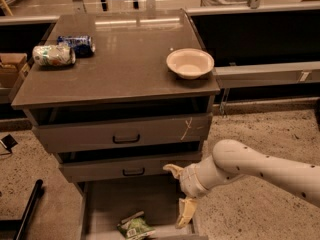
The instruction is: Pick green jalapeno chip bag from bottom drawer and place on counter
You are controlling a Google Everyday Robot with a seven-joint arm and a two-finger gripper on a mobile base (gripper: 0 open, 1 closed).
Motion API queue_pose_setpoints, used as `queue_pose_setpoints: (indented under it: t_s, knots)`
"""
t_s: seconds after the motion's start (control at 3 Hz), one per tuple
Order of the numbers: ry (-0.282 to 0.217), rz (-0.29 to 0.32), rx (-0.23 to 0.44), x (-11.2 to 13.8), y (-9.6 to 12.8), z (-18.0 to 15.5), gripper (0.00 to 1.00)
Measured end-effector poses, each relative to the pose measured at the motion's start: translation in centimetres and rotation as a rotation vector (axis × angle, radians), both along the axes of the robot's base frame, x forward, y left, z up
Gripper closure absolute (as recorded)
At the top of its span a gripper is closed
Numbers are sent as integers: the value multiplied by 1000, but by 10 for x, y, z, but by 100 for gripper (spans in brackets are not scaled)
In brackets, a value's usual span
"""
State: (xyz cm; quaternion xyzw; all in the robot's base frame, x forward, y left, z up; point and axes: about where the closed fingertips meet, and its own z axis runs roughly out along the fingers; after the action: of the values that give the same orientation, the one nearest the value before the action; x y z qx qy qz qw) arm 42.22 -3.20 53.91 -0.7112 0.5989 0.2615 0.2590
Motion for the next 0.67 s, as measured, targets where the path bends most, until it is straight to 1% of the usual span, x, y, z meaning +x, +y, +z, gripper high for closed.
queue_pose_setpoints:
  t_s: [0.33, 0.67]
  knots:
    - [-2, 54, 4, -5, 7, 1, 0]
    - [-44, 82, 10, 10, 15, -34, 0]
